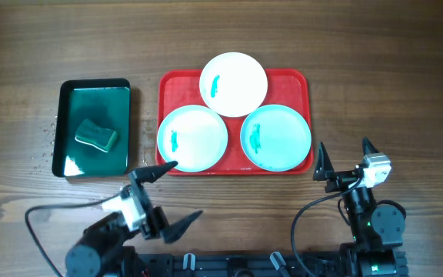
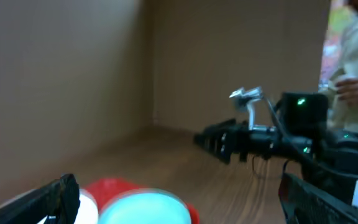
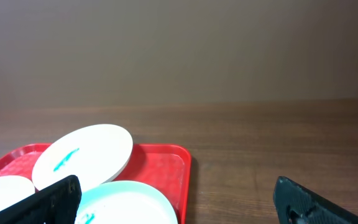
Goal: Clean dirty plates on tray and stack at the side
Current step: 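Move the left gripper toward the green sponge in the dark tray, then grasp the green-and-yellow sponge with the left gripper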
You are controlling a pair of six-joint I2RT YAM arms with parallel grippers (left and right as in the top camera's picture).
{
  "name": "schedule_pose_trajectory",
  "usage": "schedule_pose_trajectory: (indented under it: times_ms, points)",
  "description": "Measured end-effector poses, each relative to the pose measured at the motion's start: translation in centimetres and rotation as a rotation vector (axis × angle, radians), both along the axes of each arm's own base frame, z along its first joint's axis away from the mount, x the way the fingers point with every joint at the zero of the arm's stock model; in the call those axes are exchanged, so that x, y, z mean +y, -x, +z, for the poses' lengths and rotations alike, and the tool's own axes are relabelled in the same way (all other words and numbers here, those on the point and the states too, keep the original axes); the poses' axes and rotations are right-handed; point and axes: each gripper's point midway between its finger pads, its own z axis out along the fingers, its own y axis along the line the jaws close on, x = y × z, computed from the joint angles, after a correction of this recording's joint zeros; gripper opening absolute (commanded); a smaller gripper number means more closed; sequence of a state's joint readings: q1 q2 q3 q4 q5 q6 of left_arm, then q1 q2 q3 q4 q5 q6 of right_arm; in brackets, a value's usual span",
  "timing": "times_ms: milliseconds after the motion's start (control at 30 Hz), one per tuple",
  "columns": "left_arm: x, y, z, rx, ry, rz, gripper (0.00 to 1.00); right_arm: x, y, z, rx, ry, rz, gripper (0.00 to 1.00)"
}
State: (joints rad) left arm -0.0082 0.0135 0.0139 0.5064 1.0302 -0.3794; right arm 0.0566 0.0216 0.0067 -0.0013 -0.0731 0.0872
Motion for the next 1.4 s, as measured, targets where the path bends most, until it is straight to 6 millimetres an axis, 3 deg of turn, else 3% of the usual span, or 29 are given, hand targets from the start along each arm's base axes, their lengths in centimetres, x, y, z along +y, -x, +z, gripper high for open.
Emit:
schedule_pose_trajectory:
  times_ms: [233, 333, 500, 633, 800, 900, 1000, 1067, 1133, 1300, 1400]
  points:
    - [1.3, -1.3, 3.8, 0.036, 0.020, 0.122, 1.00, 0.0, 0.0, 0.0, 0.001, 0.000, 0.000, 1.00]
    - [2.6, -4.0, 5.1, 0.238, -0.009, 0.218, 1.00, 0.0, 0.0, 0.0, 0.002, 0.000, 0.000, 1.00]
    - [5.0, -9.5, 4.9, 0.642, -0.074, 0.319, 1.00, 0.0, 0.0, -0.1, 0.003, 0.000, -0.001, 1.00]
    - [5.8, -12.8, 4.8, 0.819, -0.086, 0.316, 1.00, -0.1, 0.0, -0.1, 0.004, 0.000, -0.003, 1.00]
    - [7.6, -15.7, 2.0, 1.017, -0.091, 0.416, 1.00, -0.1, 0.0, -0.1, 0.004, 0.000, -0.003, 1.00]
    - [13.1, -17.2, -1.3, 1.260, -0.131, 0.789, 1.00, -0.1, 0.0, -0.1, 0.004, 0.000, -0.003, 1.00]
    - [17.5, -18.4, -2.5, 1.301, -0.172, 1.054, 1.00, -0.1, 0.0, -0.1, 0.004, 0.000, -0.003, 1.00]
    - [19.1, -18.7, -3.5, 1.332, -0.183, 1.147, 1.00, -0.1, 0.0, -0.1, 0.004, 0.000, -0.003, 1.00]
    - [19.9, -18.9, -4.6, 1.368, -0.182, 1.198, 1.00, -0.1, 0.0, -0.1, 0.004, 0.000, -0.003, 1.00]
    - [22.3, -21.6, -7.3, 1.425, -0.097, 1.303, 1.00, -0.1, 0.0, -0.1, 0.004, 0.000, -0.003, 1.00]
    - [23.1, -21.7, -9.5, 1.498, -0.098, 1.322, 1.00, -0.1, 0.0, -0.1, 0.004, 0.000, -0.003, 1.00]
